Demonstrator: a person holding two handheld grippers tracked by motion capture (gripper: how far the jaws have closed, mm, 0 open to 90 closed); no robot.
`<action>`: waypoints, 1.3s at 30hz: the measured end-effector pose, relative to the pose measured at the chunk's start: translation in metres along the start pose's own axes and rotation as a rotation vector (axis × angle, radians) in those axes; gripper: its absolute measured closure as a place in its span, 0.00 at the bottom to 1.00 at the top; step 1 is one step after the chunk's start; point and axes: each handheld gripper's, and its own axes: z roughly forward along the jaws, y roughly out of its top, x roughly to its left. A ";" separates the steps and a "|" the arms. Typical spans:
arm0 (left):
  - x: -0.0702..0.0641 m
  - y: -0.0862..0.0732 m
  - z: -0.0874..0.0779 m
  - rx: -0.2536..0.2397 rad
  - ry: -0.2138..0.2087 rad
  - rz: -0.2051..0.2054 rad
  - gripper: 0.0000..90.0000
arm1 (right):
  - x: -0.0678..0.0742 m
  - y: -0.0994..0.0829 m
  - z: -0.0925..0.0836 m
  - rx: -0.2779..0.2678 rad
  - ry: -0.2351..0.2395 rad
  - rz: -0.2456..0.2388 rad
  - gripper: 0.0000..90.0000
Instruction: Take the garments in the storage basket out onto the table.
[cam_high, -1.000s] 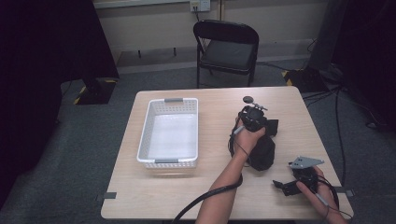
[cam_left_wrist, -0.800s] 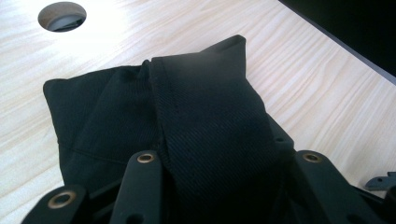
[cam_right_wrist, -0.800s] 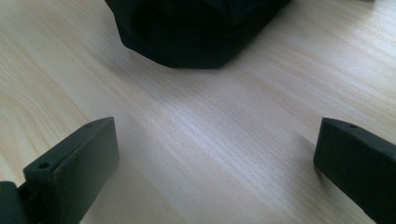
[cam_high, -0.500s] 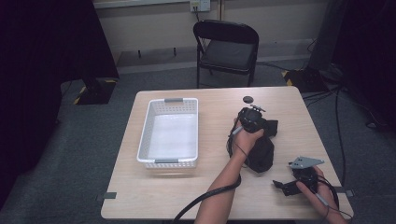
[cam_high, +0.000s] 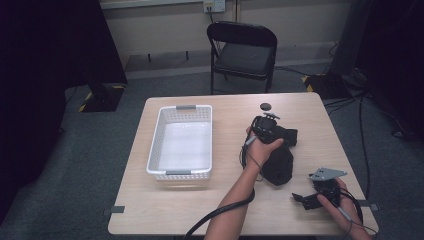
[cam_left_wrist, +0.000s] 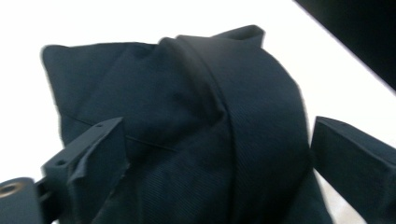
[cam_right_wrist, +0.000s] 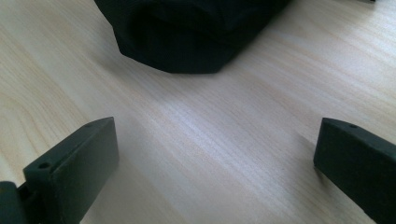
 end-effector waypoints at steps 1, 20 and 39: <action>0.001 -0.001 -0.001 -0.002 0.000 -0.002 0.03 | 0.000 0.000 0.000 0.000 0.000 0.000 0.00; 0.003 -0.011 -0.024 -0.040 -0.007 0.059 0.03 | 0.000 0.000 0.000 0.000 0.000 0.000 0.00; 0.005 -0.025 -0.049 -0.062 -0.036 0.066 0.03 | 0.000 0.000 0.000 0.000 0.000 0.000 0.00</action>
